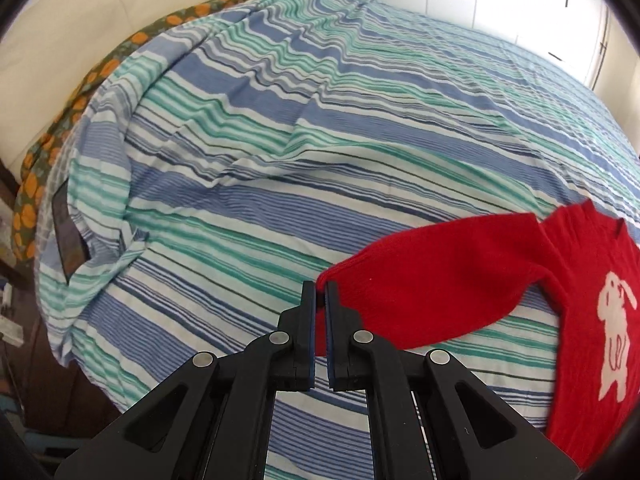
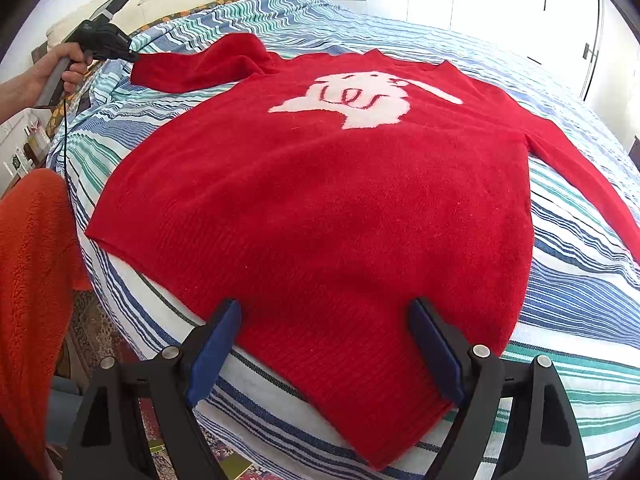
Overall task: Fold small clothes
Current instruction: 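Pull the held sleeve outward with the left gripper and lay it flat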
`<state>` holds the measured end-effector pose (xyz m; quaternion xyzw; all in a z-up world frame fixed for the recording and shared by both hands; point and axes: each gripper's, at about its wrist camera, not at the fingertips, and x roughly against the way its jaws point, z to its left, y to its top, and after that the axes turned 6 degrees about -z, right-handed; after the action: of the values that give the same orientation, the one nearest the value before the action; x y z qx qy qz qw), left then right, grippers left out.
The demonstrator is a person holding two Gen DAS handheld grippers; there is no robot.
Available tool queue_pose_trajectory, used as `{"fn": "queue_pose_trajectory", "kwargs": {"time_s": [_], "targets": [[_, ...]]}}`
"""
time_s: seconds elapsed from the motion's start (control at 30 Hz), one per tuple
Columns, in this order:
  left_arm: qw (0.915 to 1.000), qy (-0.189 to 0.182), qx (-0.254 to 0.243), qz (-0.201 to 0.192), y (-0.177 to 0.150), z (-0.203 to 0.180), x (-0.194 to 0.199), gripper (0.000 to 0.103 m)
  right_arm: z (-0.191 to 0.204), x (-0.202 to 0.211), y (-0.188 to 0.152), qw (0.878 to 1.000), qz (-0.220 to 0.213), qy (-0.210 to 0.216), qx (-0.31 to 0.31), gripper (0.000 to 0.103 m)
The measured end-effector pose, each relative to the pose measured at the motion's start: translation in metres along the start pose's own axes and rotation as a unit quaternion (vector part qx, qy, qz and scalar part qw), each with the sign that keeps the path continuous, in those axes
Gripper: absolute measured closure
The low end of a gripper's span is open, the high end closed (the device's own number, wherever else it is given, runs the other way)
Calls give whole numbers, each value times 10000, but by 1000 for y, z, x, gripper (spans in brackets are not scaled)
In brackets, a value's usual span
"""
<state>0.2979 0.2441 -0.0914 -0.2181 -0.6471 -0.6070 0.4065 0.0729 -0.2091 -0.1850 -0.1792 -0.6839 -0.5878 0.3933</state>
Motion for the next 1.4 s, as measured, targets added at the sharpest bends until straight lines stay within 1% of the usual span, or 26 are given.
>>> {"fn": "queue_pose_trajectory", "kwargs": {"time_s": [0.07, 0.2, 0.3, 0.33, 0.37, 0.4, 0.43, 0.5, 0.53, 0.67, 0.7, 0.77, 0.8, 0.83, 0.87, 0.9, 0.93, 1.0, 1.07, 1.1, 1.13, 1.17, 1.23, 1.3, 1.37, 1.4], "targets": [[9994, 139, 197, 241, -2, 15, -15, 101, 1, 0, 0, 10000, 17, -40, 15, 17], [9963, 492, 325, 632, -9, 33, -38, 101, 3, -2, 1, 9999, 47, -103, 22, 17], [9952, 397, 534, 711, -8, 43, -48, 100, 5, -2, 1, 9999, 61, -145, 31, 17], [9950, 299, 551, 776, -8, 44, -52, 94, 5, -2, 1, 9999, 62, -156, 30, 17], [9943, 208, 570, 874, -11, 43, -56, 93, 5, -2, 1, 9998, 63, -166, 30, 16], [9936, 102, 593, 954, -14, 43, -60, 79, 6, -3, 1, 9998, 65, -178, 35, 16], [9933, -15, 621, 979, -19, 43, -61, 54, 6, -3, 1, 9998, 67, -190, 39, 15], [9935, -207, 739, 838, -29, 47, -58, 27, 7, -4, 2, 9997, 77, -208, 34, 13], [9930, -333, 829, 766, -35, 50, -56, 25, 8, -5, 2, 9997, 81, -213, 27, 12], [9837, -958, 1298, 792, -55, 59, -62, 25, 10, -7, 2, 9997, 73, -248, 33, 10], [9820, -1037, 1371, 786, -58, 58, -64, 29, 10, -7, 2, 9997, 69, -251, 40, 9], [9791, -1170, 1487, 744, -61, 54, -69, 49, 11, -8, 2, 9996, 66, -262, 59, 8], [9771, -1242, 1559, 750, -62, 51, -71, 79, 11, -8, 2, 9996, 68, -268, 68, 8], [9744, -1303, 1647, 803, -62, 49, -75, 99, 11, -8, 2, 9996, 72, -275, 74, 7], [9721, -1332, 1736, 848, -61, 47, -76, 100, 12, -9, 2, 9995, 77, -282, 77, 7], [9724, -1271, 1752, 872, -59, 46, -73, 100, 12, -9, 3, 9995, 82, -287, 79, 7], [9707, -1315, 1776, 939, -54, 46, -69, 101, 12, -9, 3, 9995, 87, -289, 82, 7], [9613, -1525, 2015, 1100, -41, 58, -59, 101, 12, -8, 3, 9995, 93, -286, 85, 7], [9511, -1709, 2298, 1159, -28, 78, -45, 101, 12, -8, 2, 9995, 79, -287, 84, 7], [9482, -1763, 2376, 1158, -22, 88, -39, 101, 12, -8, 2, 9995, 71, -289, 85, 7], [9480, -1735, 2417, 1131, -18, 96, -33, 101, 12, -8, 2, 9995, 70, -288, 85, 7], [9503, -1666, 2384, 1112, -13, 101, -30, 101, 13, -8, 2, 9995, 70, -285, 83, 6], [9591, -1346, 2192, 1184, -12, 102, -35, 101, 12, -9, 2, 9996, 72, -278, 83, 5], [9638, -1051, 1967, 1465, -22, 94, -54, 100, 12, -9, 2, 9995, 73, -281, 80, 4], [9665, -644, 1669, 1840, -41, 81, -79, 97, 12, -10, 2, 9995, 78, -292, 80, 4], [9673, -492, 1565, 1935, -50, 74, -88, 94, 12, -10, 2, 9995, 80, -294, 81, 4]]}}
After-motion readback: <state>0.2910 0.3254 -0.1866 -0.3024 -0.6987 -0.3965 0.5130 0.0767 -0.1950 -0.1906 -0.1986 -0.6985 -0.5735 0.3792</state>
